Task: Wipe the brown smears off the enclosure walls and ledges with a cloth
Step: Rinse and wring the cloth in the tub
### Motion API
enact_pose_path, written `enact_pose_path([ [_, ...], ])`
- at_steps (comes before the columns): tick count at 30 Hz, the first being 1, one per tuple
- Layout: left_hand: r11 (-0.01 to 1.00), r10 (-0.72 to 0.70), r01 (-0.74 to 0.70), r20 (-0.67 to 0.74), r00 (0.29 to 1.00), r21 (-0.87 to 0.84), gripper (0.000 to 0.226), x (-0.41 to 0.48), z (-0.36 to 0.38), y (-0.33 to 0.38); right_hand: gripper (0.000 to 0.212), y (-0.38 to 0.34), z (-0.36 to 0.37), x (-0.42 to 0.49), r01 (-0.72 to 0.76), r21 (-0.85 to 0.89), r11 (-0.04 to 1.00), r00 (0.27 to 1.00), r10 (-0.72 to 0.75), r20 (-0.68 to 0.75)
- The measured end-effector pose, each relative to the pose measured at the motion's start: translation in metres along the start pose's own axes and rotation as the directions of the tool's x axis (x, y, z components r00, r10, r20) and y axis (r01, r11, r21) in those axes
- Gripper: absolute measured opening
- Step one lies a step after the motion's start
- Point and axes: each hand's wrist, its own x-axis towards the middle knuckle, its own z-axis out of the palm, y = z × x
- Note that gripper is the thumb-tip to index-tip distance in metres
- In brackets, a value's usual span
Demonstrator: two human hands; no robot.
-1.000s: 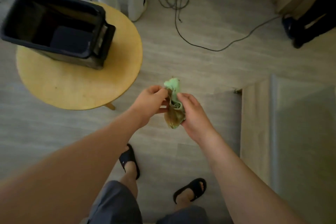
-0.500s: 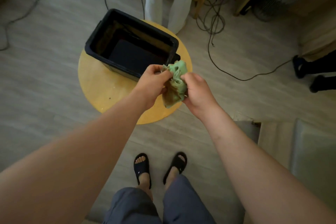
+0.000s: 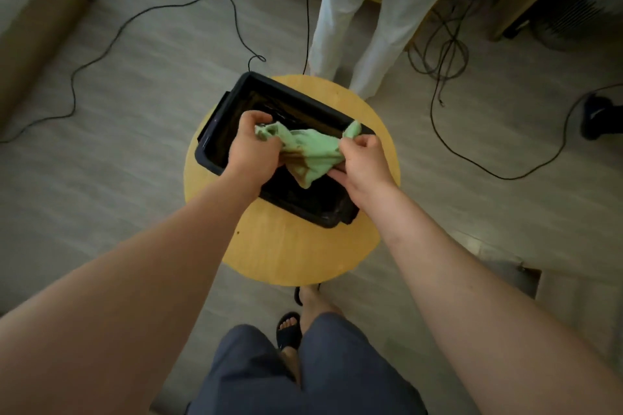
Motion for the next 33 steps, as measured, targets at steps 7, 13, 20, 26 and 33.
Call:
enact_pose_path([
  [7,0.901,0.136,-0.138,0.034,0.99,0.412,0.017,0.044,-0.007,0.029,0.044,-0.03,0.017,0.035,0.048,-0.723,0.689,0.978,0.113,0.172],
  [13,0.896,0.071,-0.176,0.259,0.963,0.408,0.013,0.076,-0.003,0.028,0.082,-0.013,0.03,0.066,0.121,-0.762,0.636,0.932,0.193,0.308],
  [20,0.831,-0.02,-0.136,0.272,0.962,0.54,0.026,0.106,-0.025,0.014,0.015,0.019,0.042,0.08,0.164,-0.903,0.397,0.982,0.024,0.189],
  [26,0.419,-0.035,-0.338,0.387,0.922,0.843,0.036,0.136,-0.027,-0.004,0.03,0.025,0.046,0.079,-0.084,-0.965,0.247,0.993,0.097,-0.061],
  [33,0.355,-0.178,-0.356,0.437,0.882,0.864,0.064,0.154,-0.02,-0.024,0.058,0.051,0.073,0.098,-0.081,-0.795,0.602,0.997,0.043,-0.069],
])
